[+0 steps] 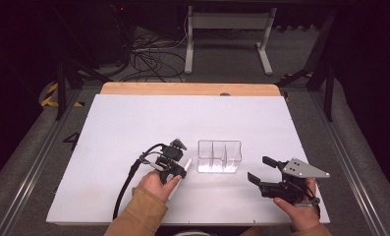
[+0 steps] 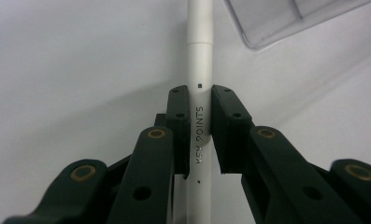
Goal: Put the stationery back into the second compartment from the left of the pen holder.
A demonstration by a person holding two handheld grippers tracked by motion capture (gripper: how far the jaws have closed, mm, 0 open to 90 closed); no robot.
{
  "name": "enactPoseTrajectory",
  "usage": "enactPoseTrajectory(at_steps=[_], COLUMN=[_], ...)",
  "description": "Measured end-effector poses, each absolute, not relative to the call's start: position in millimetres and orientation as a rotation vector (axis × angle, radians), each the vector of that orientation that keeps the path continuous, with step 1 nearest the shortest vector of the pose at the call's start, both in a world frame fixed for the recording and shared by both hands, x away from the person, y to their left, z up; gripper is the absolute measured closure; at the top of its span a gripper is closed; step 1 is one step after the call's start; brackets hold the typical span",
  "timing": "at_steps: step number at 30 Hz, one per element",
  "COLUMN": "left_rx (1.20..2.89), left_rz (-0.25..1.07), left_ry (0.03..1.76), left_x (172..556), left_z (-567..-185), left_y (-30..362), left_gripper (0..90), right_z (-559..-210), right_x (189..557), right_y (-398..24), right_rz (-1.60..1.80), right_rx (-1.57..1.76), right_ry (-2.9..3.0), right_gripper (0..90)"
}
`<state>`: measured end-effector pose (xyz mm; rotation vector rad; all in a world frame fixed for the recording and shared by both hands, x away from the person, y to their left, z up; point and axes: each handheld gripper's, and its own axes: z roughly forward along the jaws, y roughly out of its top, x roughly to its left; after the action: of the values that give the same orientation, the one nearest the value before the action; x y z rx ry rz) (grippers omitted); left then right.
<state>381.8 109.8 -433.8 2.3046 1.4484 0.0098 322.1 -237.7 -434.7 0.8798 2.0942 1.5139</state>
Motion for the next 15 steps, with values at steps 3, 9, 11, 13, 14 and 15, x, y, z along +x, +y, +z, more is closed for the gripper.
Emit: enactPoseTrajectory(at_steps=[3, 9, 11, 13, 14, 15], left_rx=[2.279, 2.231, 2.206, 2.183, 2.17, 2.156], left_rz=[0.047, 0.107, 0.129, 0.147, 0.155, 0.153], left_ry=[1.407, 1.341, 1.317, 1.296, 1.29, 1.282], left_x=[378, 373, 371, 370, 369, 369], left_z=[-428, -418, -415, -412, -410, -409], left_y=[113, 120, 123, 126, 128, 129], left_gripper=[78.6, 78.7, 78.7, 78.7, 78.7, 78.7], right_z=[-435, -435, -436, -436, -436, -436], right_x=[322, 323, 323, 323, 323, 323], right_y=[-238, -237, -237, -237, -237, -237], right_rz=[1.517, 1.512, 1.509, 1.506, 1.506, 1.509], right_rx=[0.882, 0.882, 0.882, 0.884, 0.885, 0.888], right_ry=[2.096, 2.1, 2.1, 2.101, 2.1, 2.101], right_gripper=[20.4, 20.4, 20.4, 20.4, 20.4, 20.4])
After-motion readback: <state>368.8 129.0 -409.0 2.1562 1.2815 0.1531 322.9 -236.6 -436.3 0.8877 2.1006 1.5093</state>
